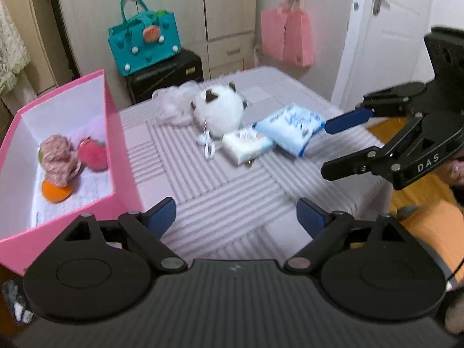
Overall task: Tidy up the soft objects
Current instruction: 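Withdraw both tools from the pink box toward the wet wipes packs, then move the left tool to the blue-printed wet wipes pack and grasp its edge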
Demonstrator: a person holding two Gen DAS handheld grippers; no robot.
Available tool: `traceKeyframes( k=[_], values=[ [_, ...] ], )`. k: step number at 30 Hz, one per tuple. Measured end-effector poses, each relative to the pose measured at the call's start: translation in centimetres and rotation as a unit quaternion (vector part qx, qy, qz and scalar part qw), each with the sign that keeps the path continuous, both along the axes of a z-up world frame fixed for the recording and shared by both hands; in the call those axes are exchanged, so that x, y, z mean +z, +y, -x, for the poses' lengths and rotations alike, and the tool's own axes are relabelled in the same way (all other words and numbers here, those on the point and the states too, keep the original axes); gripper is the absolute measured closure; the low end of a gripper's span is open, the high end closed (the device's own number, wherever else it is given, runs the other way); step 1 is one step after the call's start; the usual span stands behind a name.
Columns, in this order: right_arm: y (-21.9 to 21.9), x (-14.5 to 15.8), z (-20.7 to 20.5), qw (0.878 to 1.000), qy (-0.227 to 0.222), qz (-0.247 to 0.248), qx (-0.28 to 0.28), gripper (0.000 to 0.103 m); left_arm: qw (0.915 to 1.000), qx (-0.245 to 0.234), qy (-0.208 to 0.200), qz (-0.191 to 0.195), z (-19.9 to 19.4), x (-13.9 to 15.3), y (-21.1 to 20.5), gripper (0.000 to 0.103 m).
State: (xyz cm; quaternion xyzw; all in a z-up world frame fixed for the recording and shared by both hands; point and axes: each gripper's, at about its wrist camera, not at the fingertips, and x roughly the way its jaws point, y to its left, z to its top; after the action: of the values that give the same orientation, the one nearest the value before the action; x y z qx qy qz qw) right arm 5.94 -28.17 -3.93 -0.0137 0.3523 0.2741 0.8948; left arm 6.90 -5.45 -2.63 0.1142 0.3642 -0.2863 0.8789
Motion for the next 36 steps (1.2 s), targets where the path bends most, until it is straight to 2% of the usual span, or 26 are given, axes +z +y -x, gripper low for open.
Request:
traceKeyframes(
  k=[4,8,10,15,20,25,29,34,36],
  values=[
    [-1.6,-0.8,-0.2,0.999,-0.040,0.004,-0.029,0.014,0.9994,0.013,-0.029,0.017,-1.1,-1.0,-1.3,0.010],
    [-3.9,-1.6,-0.3,0.992,-0.093,-0.024,-0.083,0.011,0.9983,0.025,-0.025,0.047,-2.7,-2.1,-2.1,0.010],
    [-4.7,-1.9,-0.8,0.990,-0.096,-0.022,-0.103,0.011,0.9975,0.026,-0.023,0.062,-3.4,-2.6,-2.6,0.010],
    [-5.8,-2.9,-2.2,0.986,-0.105,0.024,-0.127,0.011,0.9951,0.039,-0.038,0.083,-4.4,-3.3,-4.5,0.011],
    [-7.4,-4.1,-4.3,0.985,-0.067,-0.008,-0.158,0.011,0.9898,0.047,-0.016,0.134,-5.6,-4.1,-6.0,0.013],
    [-8.2,-6.0,-5.6,0.983,-0.028,-0.030,-0.180,0.011,0.9896,0.054,-0.015,0.132,-6.3,-5.1,-7.7,0.018],
    [-9.2,-7.2,-6.2,0.979,-0.007,-0.060,-0.192,0.013,0.9902,0.053,-0.004,0.129,-6.7,-6.1,-8.8,0.029],
    [-9.7,-8.2,-6.7,0.976,0.016,-0.099,-0.191,0.023,0.9880,0.052,0.017,0.144,-7.1,-6.9,-9.6,0.041],
    [-9.7,-8.5,-6.4,0.973,0.010,-0.109,-0.201,0.029,0.9886,0.054,0.015,0.140,-7.3,-7.0,-10.0,0.050]
  ],
)
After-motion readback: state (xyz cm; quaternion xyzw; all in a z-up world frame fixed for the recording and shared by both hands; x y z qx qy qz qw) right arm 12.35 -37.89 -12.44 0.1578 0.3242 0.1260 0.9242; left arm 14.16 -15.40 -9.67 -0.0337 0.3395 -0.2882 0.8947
